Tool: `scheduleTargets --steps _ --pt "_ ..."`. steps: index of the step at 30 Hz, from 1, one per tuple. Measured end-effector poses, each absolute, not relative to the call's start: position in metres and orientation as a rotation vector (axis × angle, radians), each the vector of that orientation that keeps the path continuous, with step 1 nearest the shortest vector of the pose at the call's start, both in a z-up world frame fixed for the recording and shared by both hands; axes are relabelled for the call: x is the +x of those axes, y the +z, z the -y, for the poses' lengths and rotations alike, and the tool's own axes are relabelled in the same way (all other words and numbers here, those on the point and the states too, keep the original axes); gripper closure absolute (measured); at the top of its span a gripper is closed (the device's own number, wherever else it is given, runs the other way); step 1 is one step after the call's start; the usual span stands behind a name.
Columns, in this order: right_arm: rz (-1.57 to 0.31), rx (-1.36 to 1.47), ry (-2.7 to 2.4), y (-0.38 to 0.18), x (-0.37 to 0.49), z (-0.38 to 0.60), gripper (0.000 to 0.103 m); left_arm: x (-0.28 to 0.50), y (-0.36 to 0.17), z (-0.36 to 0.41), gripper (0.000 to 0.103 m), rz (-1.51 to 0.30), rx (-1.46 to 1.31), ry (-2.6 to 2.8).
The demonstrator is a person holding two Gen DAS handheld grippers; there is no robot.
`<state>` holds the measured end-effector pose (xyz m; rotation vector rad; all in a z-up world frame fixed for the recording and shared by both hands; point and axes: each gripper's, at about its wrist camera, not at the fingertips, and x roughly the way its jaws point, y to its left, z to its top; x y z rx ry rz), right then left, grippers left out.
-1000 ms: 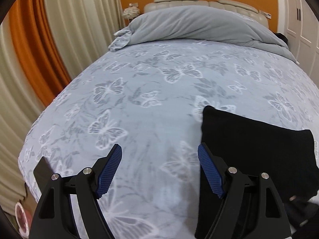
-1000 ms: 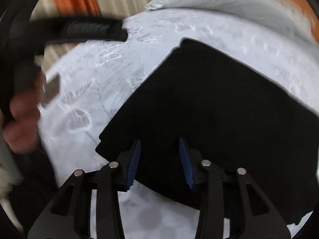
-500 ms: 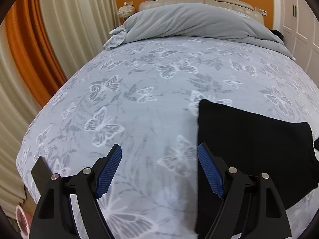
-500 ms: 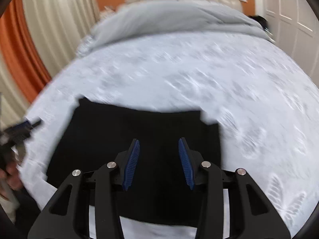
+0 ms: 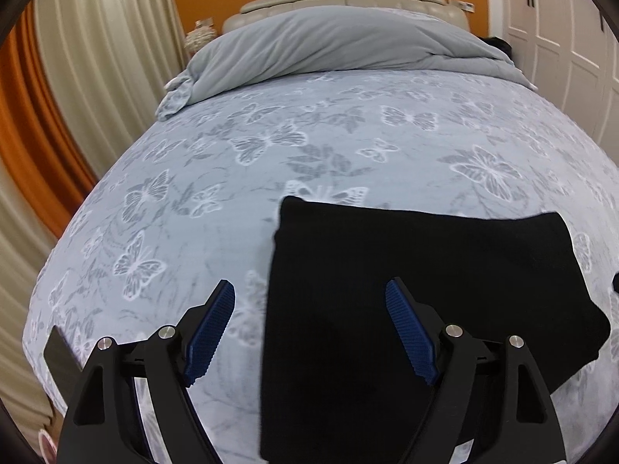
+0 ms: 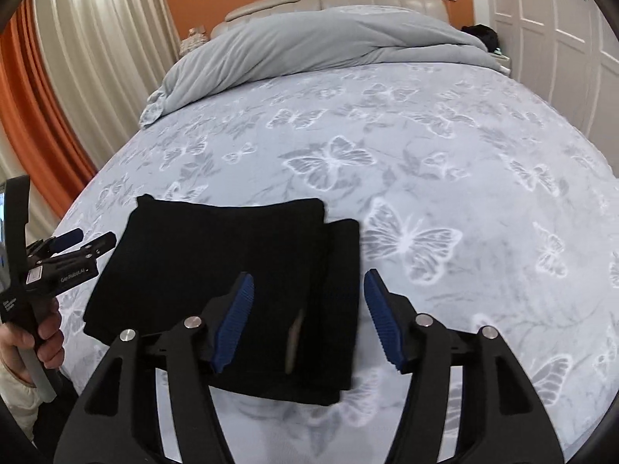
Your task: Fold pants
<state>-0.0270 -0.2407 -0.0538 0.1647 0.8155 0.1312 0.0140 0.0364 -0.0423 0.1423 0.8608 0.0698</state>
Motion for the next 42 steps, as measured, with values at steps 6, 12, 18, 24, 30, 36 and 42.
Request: scheduleTargets --steps 6,12,18,24,30,36,42 --pt "-0.852 0.171 0.098 -0.063 -0.033 0.254 0.045 0.013 -0.047 -0.021 0.025 -0.865 0.154 0.043" --pt "-0.858 0.187 0.094 -0.069 -0.036 0.259 0.031 0.010 -0.048 -0.016 0.023 -0.866 0.141 0.017" --pt "-0.873 0.208 0.110 -0.072 -0.034 0.257 0.030 0.008 -0.053 -0.018 0.023 -0.875 0.161 0.032" --pt "-0.853 0.199 0.110 -0.068 -0.037 0.252 0.022 0.007 -0.054 -0.021 0.023 -0.879 0.159 0.044" --pt "-0.863 0.211 0.136 -0.070 -0.034 0.246 0.022 0.007 -0.057 -0.022 0.023 -0.893 0.160 0.038" --pt "-0.892 0.225 0.168 -0.075 -0.034 0.246 0.019 0.006 -0.068 -0.051 0.017 -0.997 -0.009 -0.043" --pt "-0.948 0.256 0.200 -0.087 -0.039 0.243 0.014 -0.012 -0.082 -0.075 0.017 -1.051 -0.102 -0.028"
